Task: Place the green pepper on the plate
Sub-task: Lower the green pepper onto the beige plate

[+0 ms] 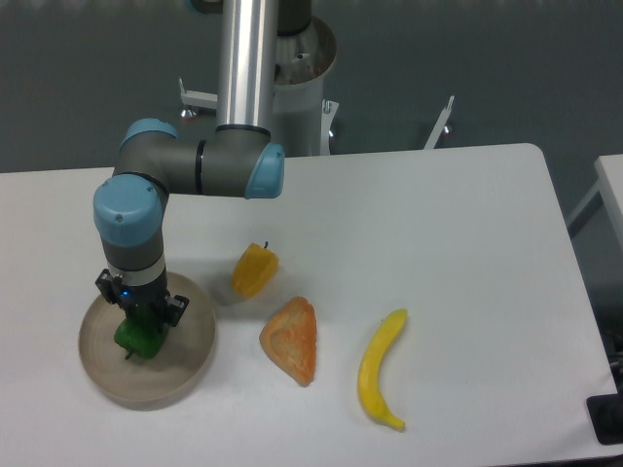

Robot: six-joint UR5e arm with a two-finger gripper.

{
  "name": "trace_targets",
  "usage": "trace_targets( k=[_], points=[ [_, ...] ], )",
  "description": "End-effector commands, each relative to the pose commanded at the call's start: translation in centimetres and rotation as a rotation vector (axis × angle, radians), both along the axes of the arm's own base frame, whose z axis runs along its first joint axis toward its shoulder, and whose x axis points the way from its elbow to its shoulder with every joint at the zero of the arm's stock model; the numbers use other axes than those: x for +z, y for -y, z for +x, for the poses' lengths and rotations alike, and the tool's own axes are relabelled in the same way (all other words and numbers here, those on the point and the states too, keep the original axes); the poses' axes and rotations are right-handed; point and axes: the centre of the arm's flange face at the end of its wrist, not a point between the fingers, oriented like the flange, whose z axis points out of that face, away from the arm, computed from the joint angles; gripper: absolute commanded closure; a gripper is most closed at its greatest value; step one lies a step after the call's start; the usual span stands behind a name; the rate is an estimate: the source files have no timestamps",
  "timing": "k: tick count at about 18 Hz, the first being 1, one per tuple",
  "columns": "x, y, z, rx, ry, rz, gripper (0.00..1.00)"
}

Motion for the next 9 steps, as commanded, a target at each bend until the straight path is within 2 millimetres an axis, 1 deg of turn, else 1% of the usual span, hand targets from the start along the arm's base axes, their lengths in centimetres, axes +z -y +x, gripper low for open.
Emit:
trace_targets(
  k=[2,3,5,7,8,9],
  points=[
    [-0.11,-0.01,-0.02,0.000,-0.001,-0.002,0.51],
    [-0.11,-0.01,-0.02,0.000,-0.001,-0.002,0.48],
    [-0.11,-0.01,-0.02,-0.003,-0.002,-0.002,0.38],
    [-0.04,-0.05,-0.03,-0.004,-0.002,0.000,0.19],
    [0.07,-0.03,0.09,-0.007,-0.003,0.002,0.12],
    [0.12,-0.06,0.08,-0.009,-0.003,0.002,0.09]
  ],
)
